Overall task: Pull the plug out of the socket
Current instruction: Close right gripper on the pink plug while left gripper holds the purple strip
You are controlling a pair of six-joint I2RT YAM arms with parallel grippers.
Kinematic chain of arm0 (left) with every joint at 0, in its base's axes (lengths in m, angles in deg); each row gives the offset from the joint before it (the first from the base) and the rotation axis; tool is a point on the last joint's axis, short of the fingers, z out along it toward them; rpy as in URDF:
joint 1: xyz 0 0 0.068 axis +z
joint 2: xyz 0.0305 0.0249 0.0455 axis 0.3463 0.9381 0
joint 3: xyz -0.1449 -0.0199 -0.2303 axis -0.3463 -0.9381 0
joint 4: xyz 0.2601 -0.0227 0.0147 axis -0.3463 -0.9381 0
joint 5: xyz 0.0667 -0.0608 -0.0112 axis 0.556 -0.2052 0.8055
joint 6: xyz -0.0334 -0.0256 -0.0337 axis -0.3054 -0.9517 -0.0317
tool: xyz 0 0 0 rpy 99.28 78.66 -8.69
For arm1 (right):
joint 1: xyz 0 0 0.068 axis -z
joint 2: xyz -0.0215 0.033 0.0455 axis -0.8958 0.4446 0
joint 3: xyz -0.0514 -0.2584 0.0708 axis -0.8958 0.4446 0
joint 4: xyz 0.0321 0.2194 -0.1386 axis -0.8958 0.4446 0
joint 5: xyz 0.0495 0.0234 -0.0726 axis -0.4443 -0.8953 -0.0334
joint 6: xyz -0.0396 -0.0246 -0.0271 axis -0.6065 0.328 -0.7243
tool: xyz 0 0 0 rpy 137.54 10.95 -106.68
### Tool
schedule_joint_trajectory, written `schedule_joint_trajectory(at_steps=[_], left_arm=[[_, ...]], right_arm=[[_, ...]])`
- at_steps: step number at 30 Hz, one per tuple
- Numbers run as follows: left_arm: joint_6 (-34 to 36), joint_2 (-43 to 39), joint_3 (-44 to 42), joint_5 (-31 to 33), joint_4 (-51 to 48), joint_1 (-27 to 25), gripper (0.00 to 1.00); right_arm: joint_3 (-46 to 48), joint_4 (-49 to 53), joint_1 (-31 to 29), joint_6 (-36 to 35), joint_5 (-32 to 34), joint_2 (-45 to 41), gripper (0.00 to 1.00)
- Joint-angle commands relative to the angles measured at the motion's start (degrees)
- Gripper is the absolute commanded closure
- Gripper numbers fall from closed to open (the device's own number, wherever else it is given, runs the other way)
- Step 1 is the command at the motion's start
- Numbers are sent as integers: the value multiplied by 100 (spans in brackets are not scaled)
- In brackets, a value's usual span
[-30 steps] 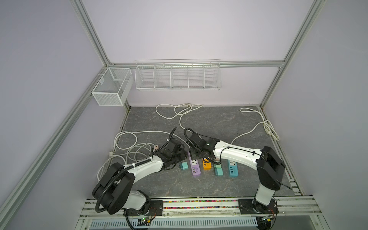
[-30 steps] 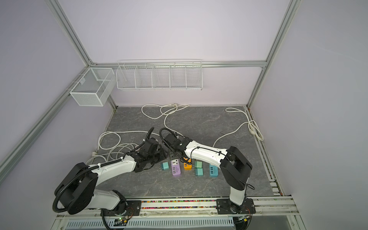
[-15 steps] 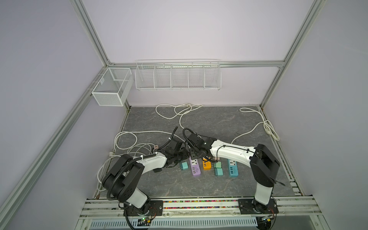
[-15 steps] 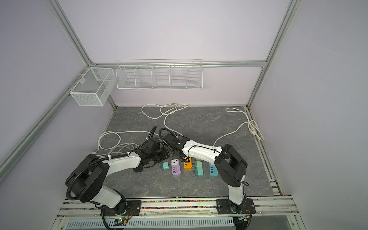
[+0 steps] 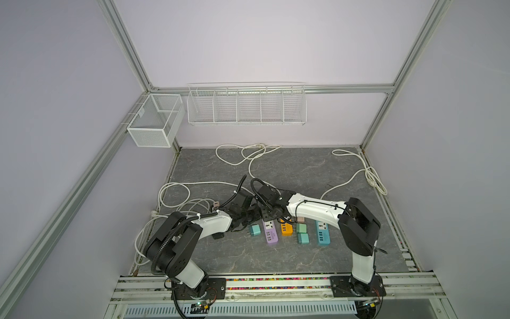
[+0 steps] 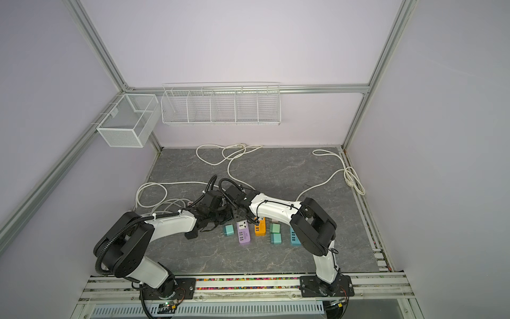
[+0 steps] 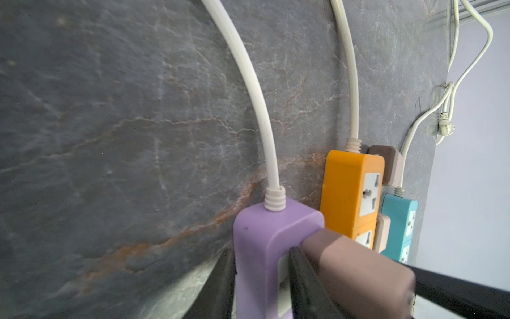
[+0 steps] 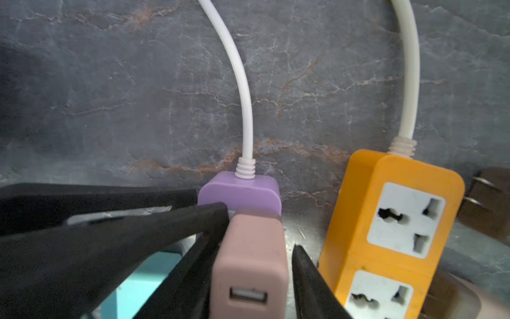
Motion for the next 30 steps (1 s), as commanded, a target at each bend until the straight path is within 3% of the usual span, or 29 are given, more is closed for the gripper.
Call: schedule_joint_trajectory(at_steps=[1,13,22,30], left_arm=[[-8,172,-108,38,-19,16,67],[-79,82,-352,247,-89,-54,72],[-171,224,-415,244,16,-133,73],[-358,252,-599,224,210,-133,74]], right_arm=[[-84,-87,29,-81,-119,195,60],[-78,-63,61,-155,-268,101,70],[-134,137,139,-216,16,-41,76],[-227,89,33,-125,-246,61,80]])
